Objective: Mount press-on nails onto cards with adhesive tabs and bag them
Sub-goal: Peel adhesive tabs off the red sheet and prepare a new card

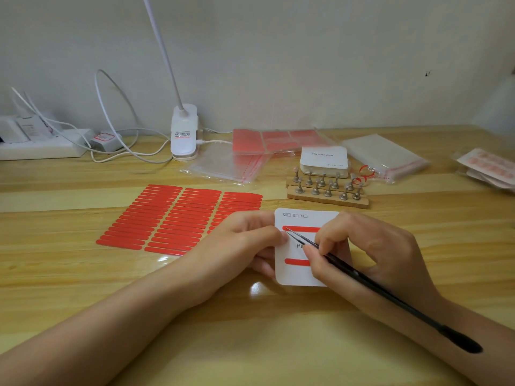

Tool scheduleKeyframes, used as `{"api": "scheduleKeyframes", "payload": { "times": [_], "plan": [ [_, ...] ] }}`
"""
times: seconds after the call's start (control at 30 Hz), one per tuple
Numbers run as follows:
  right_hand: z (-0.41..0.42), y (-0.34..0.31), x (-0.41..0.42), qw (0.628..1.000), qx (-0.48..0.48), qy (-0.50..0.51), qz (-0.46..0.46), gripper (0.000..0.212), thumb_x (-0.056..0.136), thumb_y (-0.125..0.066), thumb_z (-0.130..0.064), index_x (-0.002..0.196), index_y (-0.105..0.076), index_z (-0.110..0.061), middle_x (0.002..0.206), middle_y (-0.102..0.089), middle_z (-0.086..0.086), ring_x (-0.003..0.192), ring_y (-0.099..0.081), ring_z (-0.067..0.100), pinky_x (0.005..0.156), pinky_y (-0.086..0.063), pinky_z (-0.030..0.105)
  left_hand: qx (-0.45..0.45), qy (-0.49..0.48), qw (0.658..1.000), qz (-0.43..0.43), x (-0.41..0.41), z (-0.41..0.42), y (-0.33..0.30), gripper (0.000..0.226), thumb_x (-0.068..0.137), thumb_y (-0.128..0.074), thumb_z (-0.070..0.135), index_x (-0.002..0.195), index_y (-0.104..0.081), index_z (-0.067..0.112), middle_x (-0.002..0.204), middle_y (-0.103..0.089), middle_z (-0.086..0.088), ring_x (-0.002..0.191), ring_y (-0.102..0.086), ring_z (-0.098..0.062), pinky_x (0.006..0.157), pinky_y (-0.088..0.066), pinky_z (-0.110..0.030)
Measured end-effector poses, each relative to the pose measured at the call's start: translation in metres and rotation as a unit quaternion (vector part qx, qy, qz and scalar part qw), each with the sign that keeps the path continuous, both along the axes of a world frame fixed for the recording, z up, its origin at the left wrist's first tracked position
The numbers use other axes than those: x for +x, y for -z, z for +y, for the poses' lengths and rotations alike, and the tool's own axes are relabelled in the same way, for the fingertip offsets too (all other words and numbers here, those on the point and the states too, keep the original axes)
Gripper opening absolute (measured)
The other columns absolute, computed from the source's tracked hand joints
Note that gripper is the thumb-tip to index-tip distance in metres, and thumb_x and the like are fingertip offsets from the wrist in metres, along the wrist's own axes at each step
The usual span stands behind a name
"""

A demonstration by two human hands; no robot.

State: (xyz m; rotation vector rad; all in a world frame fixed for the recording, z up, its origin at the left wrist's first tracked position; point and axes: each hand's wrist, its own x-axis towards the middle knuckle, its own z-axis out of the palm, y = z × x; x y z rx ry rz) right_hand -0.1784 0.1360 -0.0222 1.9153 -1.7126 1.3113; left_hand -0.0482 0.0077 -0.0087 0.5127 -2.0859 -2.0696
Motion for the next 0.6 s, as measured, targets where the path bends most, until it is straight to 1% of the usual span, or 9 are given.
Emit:
{"api": "scheduleKeyframes", "payload": {
  "times": [0.13,0.2,0.27,0.4,0.5,0.6],
  "plan": [
    [-0.0011,0.0013,0.0005,1.000,-0.010,0.011,0.016,0.015,0.078,-0.060,-0.013,0.065,-0.058,-0.007,0.059,-0.057,0.004,0.055,-0.052,0.015,0.055,-0.042,0.021,-0.006,0.002,1.000,0.003,0.0007,0.0015,-0.0014,0.027,0.080,-0.047,0.017,0.090,-0.072,0.022,0.081,-0.073,-0.001,0.070,-0.068,-0.010,0.058,-0.052,-0.017],
    [-0.0017,0.0016,-0.0002,1.000,-0.011,0.011,0.016,0.014,0.078,-0.060,-0.012,0.065,-0.057,-0.007,0.059,-0.057,0.004,0.055,-0.052,0.016,0.055,-0.042,0.021,-0.012,0.002,1.000,0.002,0.0009,0.0019,-0.0024,0.026,0.089,-0.047,0.012,0.091,-0.071,0.021,0.080,-0.073,0.000,0.069,-0.067,-0.009,0.058,-0.051,-0.017],
    [-0.0020,0.0020,-0.0004,1.000,-0.011,0.010,0.015,0.014,0.078,-0.059,-0.011,0.065,-0.057,-0.007,0.059,-0.057,0.005,0.056,-0.052,0.017,0.056,-0.042,0.021,-0.017,-0.003,1.000,-0.003,0.0011,0.0026,-0.0033,0.030,0.094,-0.043,0.004,0.093,-0.069,0.019,0.078,-0.072,0.001,0.067,-0.066,-0.009,0.058,-0.050,-0.017],
    [-0.0024,0.0016,0.0010,1.000,-0.016,0.005,0.007,0.016,0.079,-0.058,-0.012,0.064,-0.055,-0.006,0.058,-0.055,0.005,0.055,-0.050,0.017,0.055,-0.041,0.020,-0.021,-0.006,1.000,-0.007,0.0008,0.0035,-0.0045,0.030,0.093,-0.041,0.004,0.097,-0.068,0.017,0.080,-0.072,0.000,0.070,-0.067,-0.009,0.059,-0.051,-0.018],
    [-0.0020,0.0013,0.0019,1.000,-0.008,0.007,-0.013,0.016,0.079,-0.058,-0.014,0.065,-0.055,-0.008,0.059,-0.055,0.003,0.055,-0.051,0.015,0.054,-0.042,0.020,-0.023,-0.006,1.000,-0.010,0.0008,0.0032,-0.0043,0.030,0.094,-0.041,0.005,0.100,-0.068,0.017,0.082,-0.073,0.000,0.071,-0.068,-0.010,0.060,-0.051,-0.018],
    [-0.0003,0.0022,0.0025,0.998,0.010,0.004,-0.068,0.014,0.079,-0.058,-0.020,0.068,-0.054,-0.013,0.063,-0.056,-0.003,0.058,-0.053,0.013,0.054,-0.045,0.024,-0.024,-0.004,1.000,-0.010,0.0009,0.0038,-0.0045,0.031,0.094,-0.041,0.005,0.098,-0.068,0.019,0.081,-0.073,0.001,0.071,-0.067,-0.009,0.059,-0.051,-0.017]
  ]
}}
